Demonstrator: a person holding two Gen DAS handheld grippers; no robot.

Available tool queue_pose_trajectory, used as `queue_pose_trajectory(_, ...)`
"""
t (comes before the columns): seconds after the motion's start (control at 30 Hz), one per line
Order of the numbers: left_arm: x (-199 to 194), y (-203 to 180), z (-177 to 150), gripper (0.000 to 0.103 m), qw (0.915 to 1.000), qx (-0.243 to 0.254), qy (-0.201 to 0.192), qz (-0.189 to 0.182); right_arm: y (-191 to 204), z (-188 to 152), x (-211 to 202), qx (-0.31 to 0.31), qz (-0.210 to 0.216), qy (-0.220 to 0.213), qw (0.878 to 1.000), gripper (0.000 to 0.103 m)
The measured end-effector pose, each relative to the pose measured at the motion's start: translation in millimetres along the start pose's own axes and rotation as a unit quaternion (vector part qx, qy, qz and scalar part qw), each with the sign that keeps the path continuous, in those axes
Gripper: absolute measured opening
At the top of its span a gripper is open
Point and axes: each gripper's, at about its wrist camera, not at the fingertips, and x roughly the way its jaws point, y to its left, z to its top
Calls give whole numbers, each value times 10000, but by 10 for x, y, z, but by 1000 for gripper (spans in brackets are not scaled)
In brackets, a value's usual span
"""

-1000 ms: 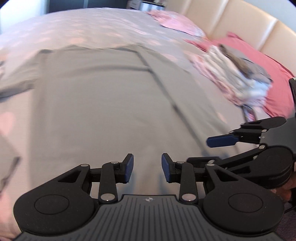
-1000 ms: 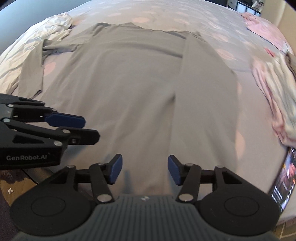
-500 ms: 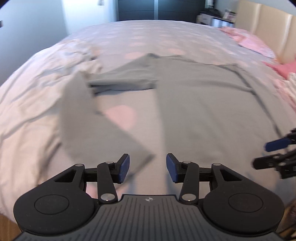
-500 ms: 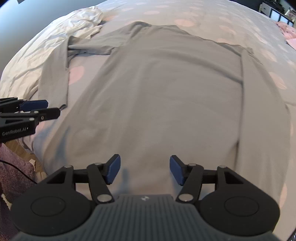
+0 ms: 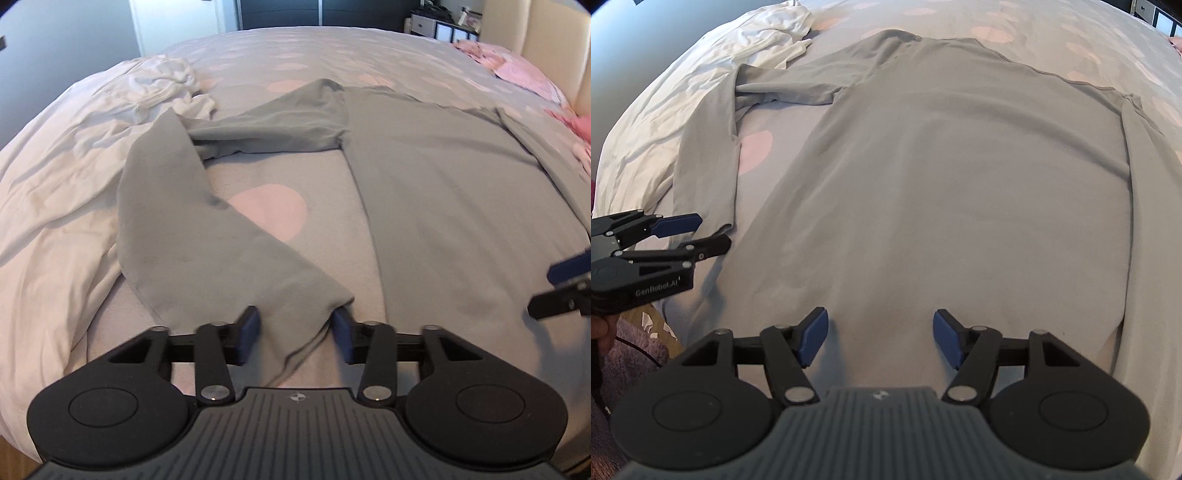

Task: Fold clothes
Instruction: 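Grasp a sleeve cuff with the left gripper and fold it across the body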

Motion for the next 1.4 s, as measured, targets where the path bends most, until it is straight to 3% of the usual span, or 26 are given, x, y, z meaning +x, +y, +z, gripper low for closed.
queue_pose_trajectory(0.07,-43,68,30,9,9999,-139,-49,7,-7,3,4,1,17,-2,10000,66)
queue_pose_trajectory(0.1,-76,101,44,6,9997,-213,-95,-9,-10,4,6,-1,25,-3,10000,66)
queue_pose_trajectory(0.2,-280,122,80,5,9987,-282,-433,-6,-28,-5,-22,-3,51,-1,10000,66)
queue_pose_trajectory(0.43,-772,-226,215,4,9919,195,-1100,-602,-38,-21,-146,45,77,-115,9999,66)
queue_pose_trajectory(0.63,-934,-782,122,4,9800,903,-1102,-1392,-139,-100,-361,248,12,-341,9991,66)
queue_pose_trajectory(0.87,-778,-1345,-149,4,9652,1954,-623,-1624,-382,-289,-639,981,389,-586,9927,65)
queue_pose_trajectory(1.0,-635,-1466,-248,4,9609,2256,-423,-1551,-483,-411,-685,1561,880,-630,9818,46)
queue_pose_trajectory(1.23,-558,-1468,-264,4,9597,2328,-361,-1530,-392,-525,-472,2087,1749,-364,9615,38)
queue_pose_trajectory(1.3,-568,-1458,-302,4,9583,2353,-335,-1587,-365,-519,-424,2106,1861,-319,9592,18)
queue_pose_trajectory(1.4,-579,-1437,-326,6,9566,2359,-336,-1680,-324,-495,-417,2010,1855,-335,9613,6)
